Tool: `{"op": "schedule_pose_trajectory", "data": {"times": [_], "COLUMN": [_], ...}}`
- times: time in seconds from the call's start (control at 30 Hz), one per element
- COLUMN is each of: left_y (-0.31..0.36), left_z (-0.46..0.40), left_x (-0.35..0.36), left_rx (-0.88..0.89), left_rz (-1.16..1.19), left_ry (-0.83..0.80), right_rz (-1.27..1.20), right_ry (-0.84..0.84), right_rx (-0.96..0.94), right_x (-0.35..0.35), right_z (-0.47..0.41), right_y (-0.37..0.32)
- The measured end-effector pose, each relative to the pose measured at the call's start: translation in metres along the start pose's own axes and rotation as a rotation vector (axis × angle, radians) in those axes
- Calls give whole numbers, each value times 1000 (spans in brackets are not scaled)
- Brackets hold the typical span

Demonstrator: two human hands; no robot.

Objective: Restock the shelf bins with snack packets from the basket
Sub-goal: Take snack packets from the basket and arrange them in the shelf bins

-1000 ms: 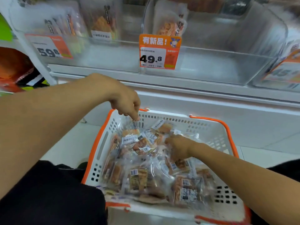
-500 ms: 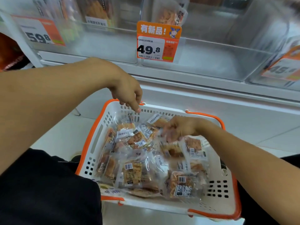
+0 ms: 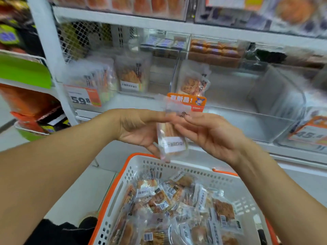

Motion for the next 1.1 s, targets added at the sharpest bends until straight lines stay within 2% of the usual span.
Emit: {"op": "schedule_pose_trajectory", "data": {"times": [0.03, 0.1, 0.23, 0.4, 0.47, 0.6, 0.7, 0.77, 0.87, 0.93, 1.03, 1.1], "left_y": [4, 9, 16, 32, 37, 43, 49, 55, 66, 72, 78, 77], "left_z": [5, 10, 11, 19, 27, 37, 42, 48, 58, 63, 76, 88], "left_x": [-1, -4, -12, -29, -36, -50, -60, -69, -73, -80, -99, -109], "left_rx": [41, 92, 141, 201, 253, 392, 437, 448, 444, 504, 580, 613], "left_rz": [86, 75, -118, -204, -227, -81, -33, -100, -400, -512, -645, -634], "left_ry": [-27, 28, 352, 504, 559, 656, 704, 769, 871, 1016, 1477, 1672], "right_rz": [69, 127, 270, 604, 739, 911, 942, 1130, 1369, 1383, 1245, 1116], "right_ry": [66, 103, 136, 467, 531, 388, 345, 368, 337, 320, 444, 550], "right_rx": [-58, -92, -126, -348, -365, -261, -333, -358, -419, -400, -395, -313], "right_x": [1, 7, 24, 25, 27, 42, 61, 74, 98, 108, 105, 100], "right_z": [0, 0, 6, 11, 10, -6, -29, -45, -67, -83, -120, -147], "right_y": [-3, -9, -27, -56, -61, -52, -60, -75, -95, -102, -113, -117]}}
Point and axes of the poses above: each hand's wrist, its own z-axis away from the middle knuckle, its own x-axis out of the palm, y = z × x, the point moved 3 cm from there along -z, towards the middle knuckle, and after that the axes turned 14 degrees about x, right-handed, at the moved point
